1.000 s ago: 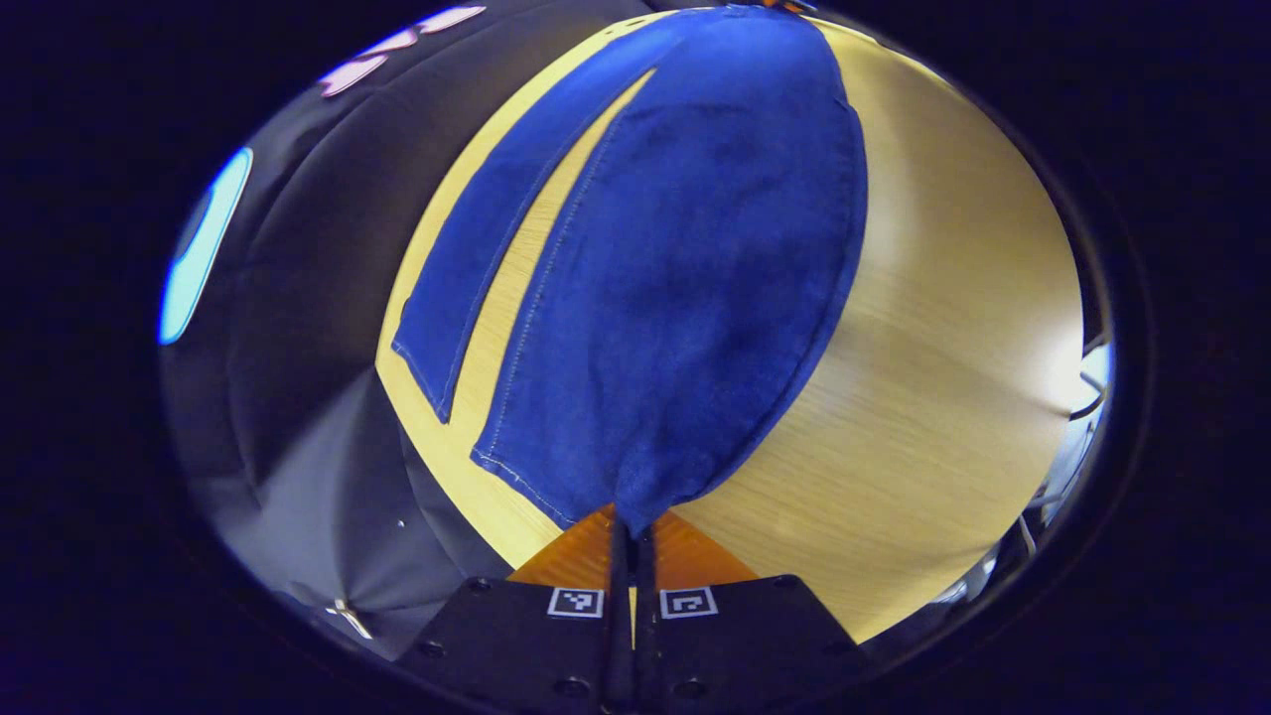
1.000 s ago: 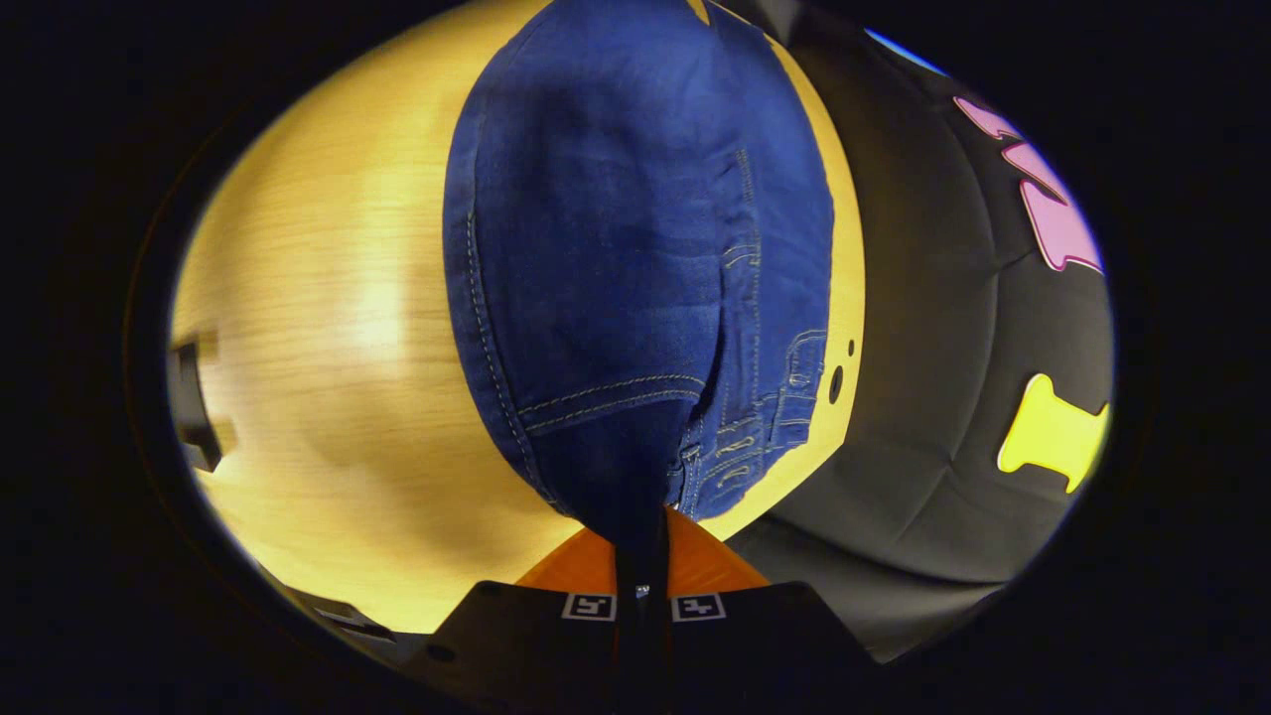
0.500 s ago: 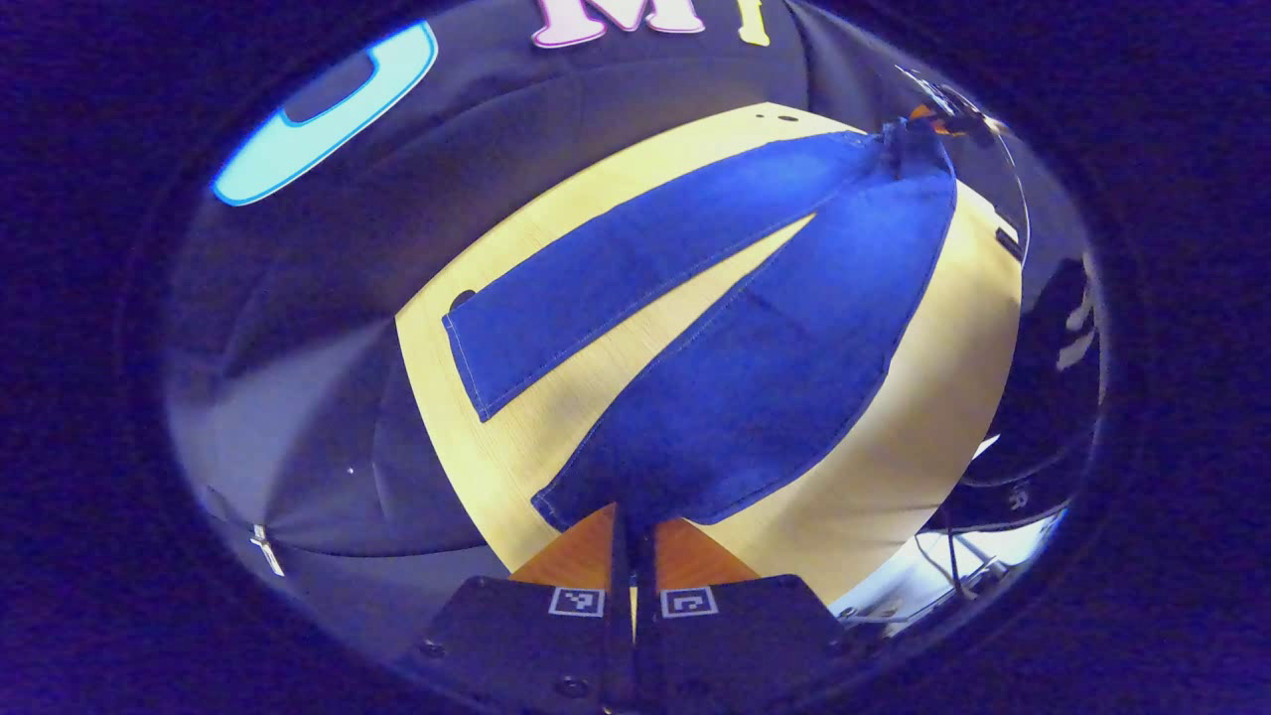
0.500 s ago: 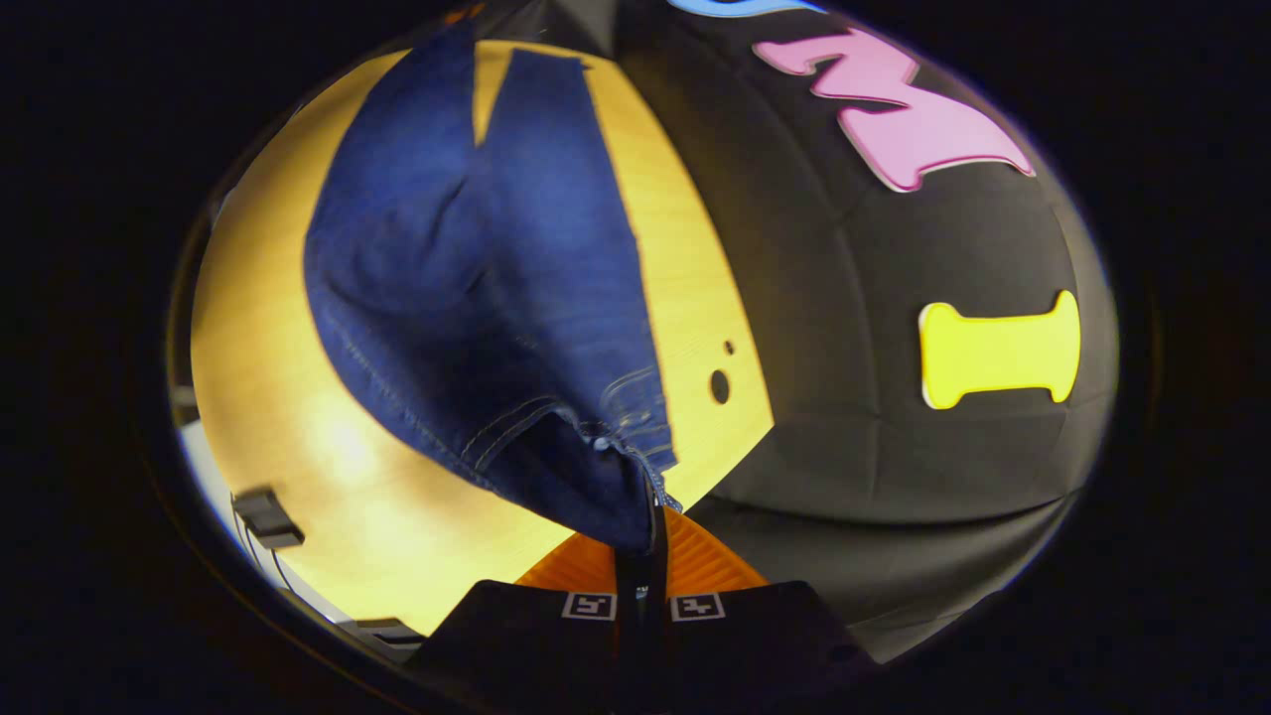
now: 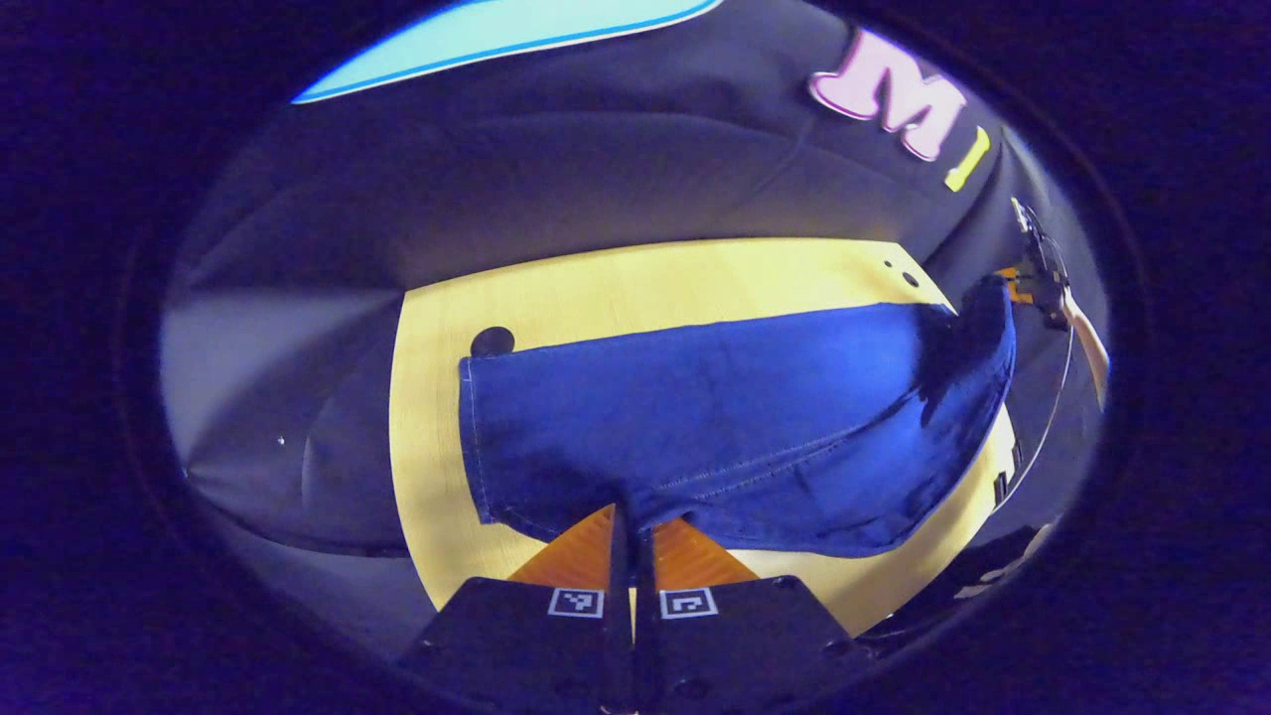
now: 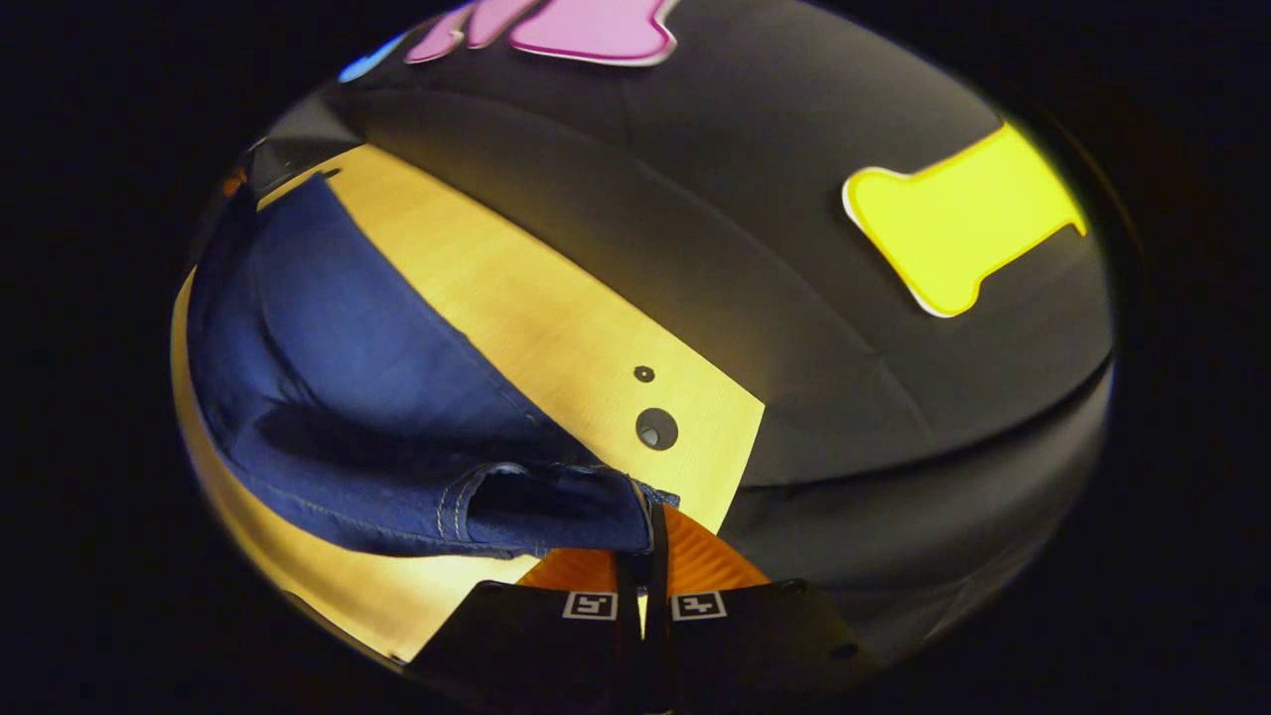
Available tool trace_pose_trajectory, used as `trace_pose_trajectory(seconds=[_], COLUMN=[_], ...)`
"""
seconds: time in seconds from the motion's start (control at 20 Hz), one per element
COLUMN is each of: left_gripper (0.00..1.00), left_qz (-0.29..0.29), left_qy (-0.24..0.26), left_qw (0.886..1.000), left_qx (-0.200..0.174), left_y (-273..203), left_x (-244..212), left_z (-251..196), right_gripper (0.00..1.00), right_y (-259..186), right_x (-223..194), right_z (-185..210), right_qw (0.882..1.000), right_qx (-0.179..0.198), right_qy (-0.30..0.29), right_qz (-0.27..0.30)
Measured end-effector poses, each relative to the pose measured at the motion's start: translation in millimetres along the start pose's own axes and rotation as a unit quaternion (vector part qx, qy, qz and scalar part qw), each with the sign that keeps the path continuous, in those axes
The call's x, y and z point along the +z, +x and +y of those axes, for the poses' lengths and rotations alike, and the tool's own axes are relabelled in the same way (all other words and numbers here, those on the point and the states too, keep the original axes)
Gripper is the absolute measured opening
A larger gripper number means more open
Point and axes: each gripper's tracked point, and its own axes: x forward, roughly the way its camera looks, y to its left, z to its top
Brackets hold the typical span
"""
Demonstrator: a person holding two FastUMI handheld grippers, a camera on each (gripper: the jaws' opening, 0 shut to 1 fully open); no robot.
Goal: Grasp the waist and the cuffs of the jeans and fold them to make the two legs overlap; first hold the waist and fold one-third of the jeans toward the cuffs, then hold the cuffs and fold the remaining one-third in the same direction to finish folding.
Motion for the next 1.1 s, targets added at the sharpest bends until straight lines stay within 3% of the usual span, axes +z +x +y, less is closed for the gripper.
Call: trace_pose_trajectory(seconds=[0.1,0.15,0.2,0.25,0.35,0.5,0.55,0.6,0.65,0.75,0.8,1.0,1.1], left_gripper=[0.10,0.06,0.06,0.06,0.06,0.07,0.15,0.19,0.46,1.00,0.98,0.99,0.99], left_qz=[-0.011,-0.017,-0.017,-0.018,-0.017,-0.028,-0.039,-0.060,-0.088,-0.134,-0.148,-0.222,-0.251], left_qy=[-0.056,-0.087,-0.124,-0.147,-0.140,-0.133,-0.130,-0.112,-0.088,-0.037,-0.022,-0.015,-0.011], left_qw=[0.998,0.996,0.992,0.989,0.988,0.987,0.985,0.984,0.983,0.978,0.975,0.956,0.948], left_qx=[0.009,0.011,0.012,0.026,0.065,0.087,0.107,0.122,0.133,0.155,0.165,0.189,0.193], left_y=[24,39,46,55,54,50,41,34,20,1,8,-9,-3], left_x=[24,34,39,44,50,70,79,91,102,110,106,108,99], left_z=[19,31,39,53,73,72,73,72,67,61,68,63,63], right_gripper=[0.05,0.05,0.00,0.05,0.05,0.10,0.06,0.09,0.22,0.72,0.96,0.98,0.98], right_y=[31,48,64,80,97,109,113,110,104,88,82,35,20], right_x=[8,13,14,13,11,-3,-9,-9,-6,-6,-9,-31,-41], right_z=[-5,-11,-20,-30,-38,-31,-29,-25,-20,-18,-20,-17,-19], right_qw=[0.998,0.994,0.990,0.988,0.989,0.990,0.988,0.985,0.982,0.980,0.978,0.966,0.953], right_qx=[0.012,0.016,0.012,0.003,-0.013,-0.008,-0.010,-0.010,-0.006,-0.015,-0.022,-0.064,-0.087], right_qy=[0.068,0.106,0.137,0.149,0.144,0.127,0.141,0.162,0.180,0.198,0.205,0.249,0.286], right_qz=[0.013,0.015,0.021,0.030,0.034,0.059,0.067,0.063,0.052,0.028,0.019,-0.018,-0.042])
